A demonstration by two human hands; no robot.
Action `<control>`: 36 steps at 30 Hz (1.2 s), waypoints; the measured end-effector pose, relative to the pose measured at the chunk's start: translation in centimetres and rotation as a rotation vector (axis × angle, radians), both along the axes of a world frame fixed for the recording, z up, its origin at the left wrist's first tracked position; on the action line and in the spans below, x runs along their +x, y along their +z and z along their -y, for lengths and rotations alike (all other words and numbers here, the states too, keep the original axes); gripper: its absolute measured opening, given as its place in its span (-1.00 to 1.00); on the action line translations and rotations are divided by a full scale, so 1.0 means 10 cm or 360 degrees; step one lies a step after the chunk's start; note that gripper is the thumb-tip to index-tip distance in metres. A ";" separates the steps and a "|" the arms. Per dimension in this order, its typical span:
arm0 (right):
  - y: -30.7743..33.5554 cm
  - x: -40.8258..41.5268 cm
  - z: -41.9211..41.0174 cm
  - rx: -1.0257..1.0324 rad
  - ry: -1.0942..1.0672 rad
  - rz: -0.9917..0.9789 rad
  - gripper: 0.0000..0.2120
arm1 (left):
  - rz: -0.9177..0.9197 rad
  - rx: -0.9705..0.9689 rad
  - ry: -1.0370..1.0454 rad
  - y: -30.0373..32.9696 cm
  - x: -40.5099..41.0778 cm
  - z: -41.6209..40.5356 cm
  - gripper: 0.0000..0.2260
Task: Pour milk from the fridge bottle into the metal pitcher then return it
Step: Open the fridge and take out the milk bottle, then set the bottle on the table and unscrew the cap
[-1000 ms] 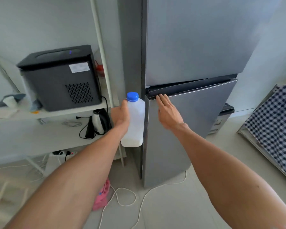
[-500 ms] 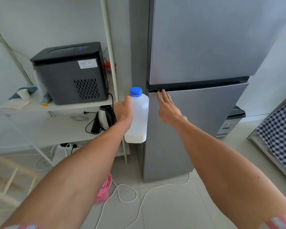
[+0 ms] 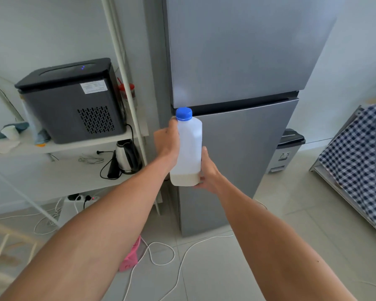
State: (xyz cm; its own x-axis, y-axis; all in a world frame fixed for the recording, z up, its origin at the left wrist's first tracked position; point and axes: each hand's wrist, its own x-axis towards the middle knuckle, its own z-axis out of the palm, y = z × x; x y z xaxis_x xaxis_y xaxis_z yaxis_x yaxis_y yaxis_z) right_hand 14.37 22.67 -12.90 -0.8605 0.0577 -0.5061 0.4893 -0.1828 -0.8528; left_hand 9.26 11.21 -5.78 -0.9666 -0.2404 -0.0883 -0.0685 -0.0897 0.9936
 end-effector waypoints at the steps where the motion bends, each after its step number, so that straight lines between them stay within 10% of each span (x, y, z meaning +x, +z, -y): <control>1: -0.03 0.02 -0.05 -0.0053 -0.0049 -0.0010 -0.38 | -0.0006 -0.0003 -0.0017 0.00 0.02 -0.07 -0.55; 36: -0.17 3.28 -1.37 0.0202 -0.2428 0.0047 -0.38 | -0.0016 0.0002 -0.2279 -0.03 2.57 -2.75 -0.47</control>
